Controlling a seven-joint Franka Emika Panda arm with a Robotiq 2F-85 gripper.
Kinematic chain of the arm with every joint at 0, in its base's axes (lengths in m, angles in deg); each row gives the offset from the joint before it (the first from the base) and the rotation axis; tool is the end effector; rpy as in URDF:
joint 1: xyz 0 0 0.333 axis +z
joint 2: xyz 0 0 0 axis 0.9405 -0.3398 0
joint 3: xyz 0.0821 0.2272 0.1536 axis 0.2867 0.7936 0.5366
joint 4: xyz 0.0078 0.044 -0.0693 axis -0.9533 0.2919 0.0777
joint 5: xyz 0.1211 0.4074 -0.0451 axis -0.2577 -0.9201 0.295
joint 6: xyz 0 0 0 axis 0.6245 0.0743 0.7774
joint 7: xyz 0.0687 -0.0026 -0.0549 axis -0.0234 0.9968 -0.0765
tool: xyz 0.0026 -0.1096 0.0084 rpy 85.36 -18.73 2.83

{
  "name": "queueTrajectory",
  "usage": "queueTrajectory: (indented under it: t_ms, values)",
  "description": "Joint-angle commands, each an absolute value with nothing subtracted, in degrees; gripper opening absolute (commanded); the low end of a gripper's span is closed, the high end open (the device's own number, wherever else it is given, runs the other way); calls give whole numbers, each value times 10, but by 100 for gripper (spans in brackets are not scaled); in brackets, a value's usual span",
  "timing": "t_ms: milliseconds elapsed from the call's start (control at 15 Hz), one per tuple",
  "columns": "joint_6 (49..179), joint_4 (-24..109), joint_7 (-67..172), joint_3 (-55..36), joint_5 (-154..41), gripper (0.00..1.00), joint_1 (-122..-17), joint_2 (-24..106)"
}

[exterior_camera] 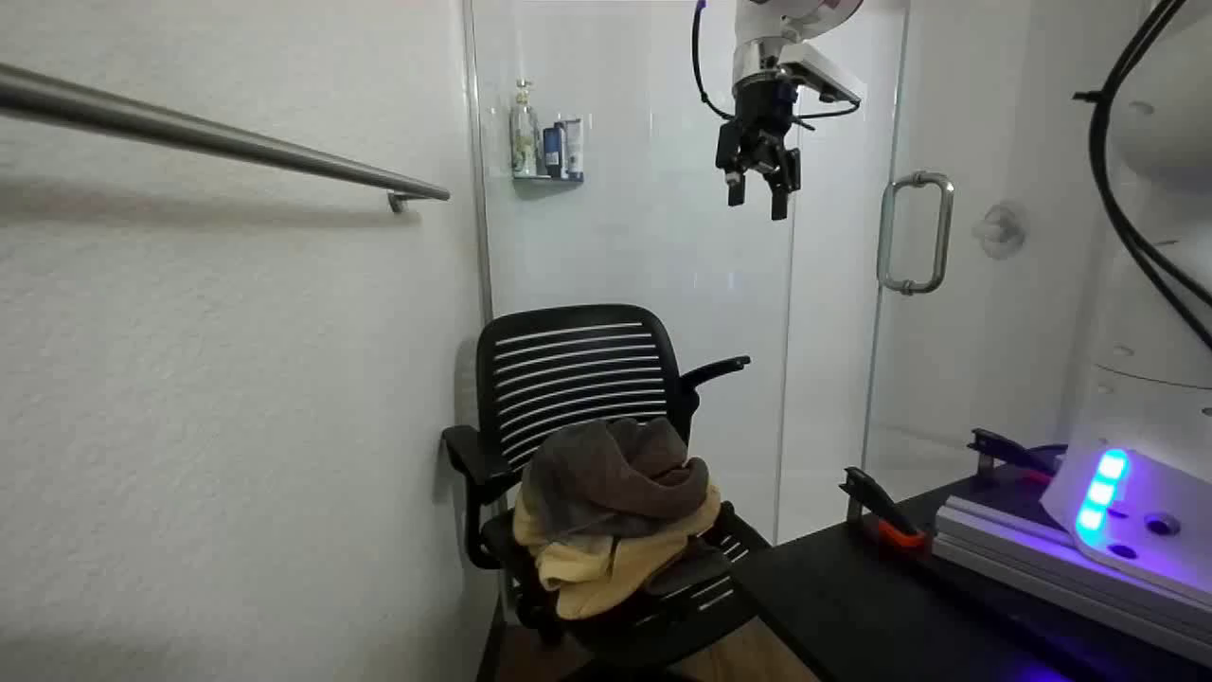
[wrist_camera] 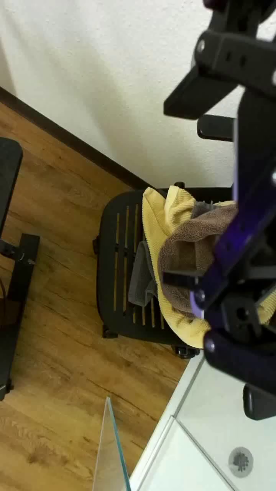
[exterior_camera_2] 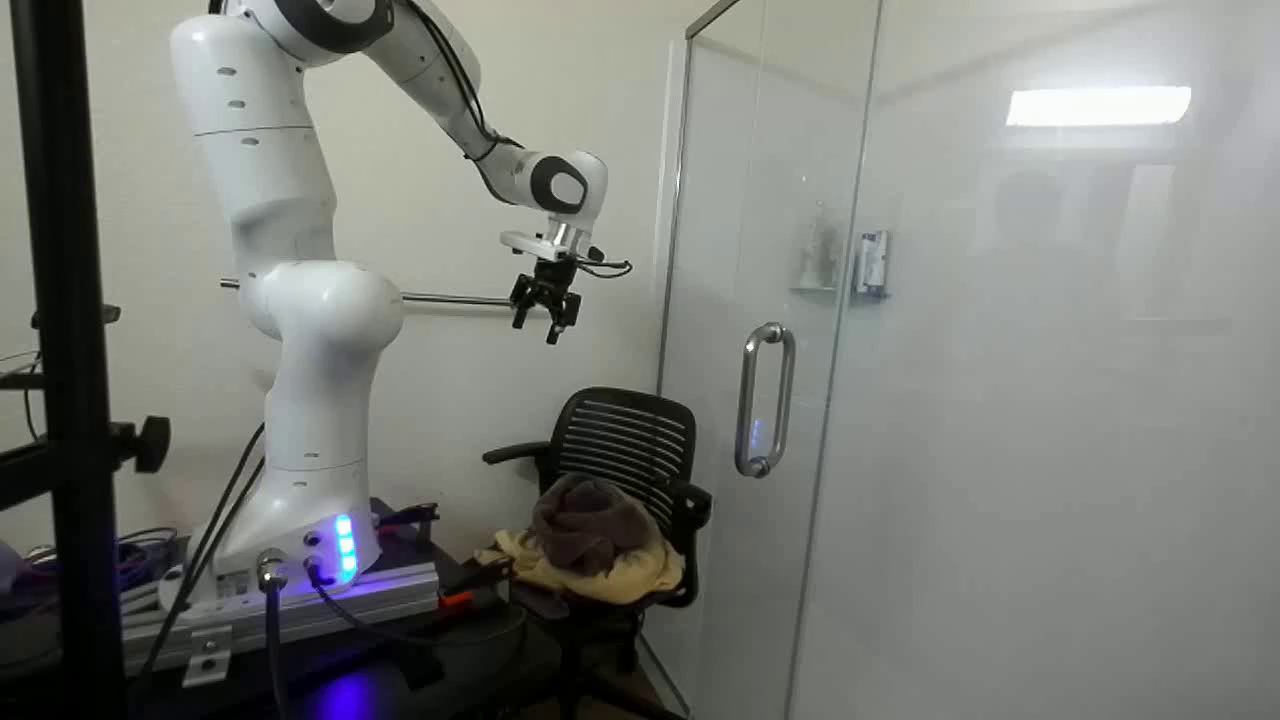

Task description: Close the glass shower door

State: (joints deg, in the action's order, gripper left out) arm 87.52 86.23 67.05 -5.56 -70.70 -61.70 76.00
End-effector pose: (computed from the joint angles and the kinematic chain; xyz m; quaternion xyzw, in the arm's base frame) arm 0.4610 0.0816 0.3888 -0.9860 -0.1134 0.0774 0.0944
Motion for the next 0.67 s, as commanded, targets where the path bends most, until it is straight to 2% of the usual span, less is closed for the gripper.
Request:
queueTrajectory:
  t_ms: [0,133,600]
  values:
    - [874,861,673,-46,-710,100,-627,760]
    - [870,857,648,-38,-690,100,-631,766]
    - [804,838,423,76,-501,100,-632,873]
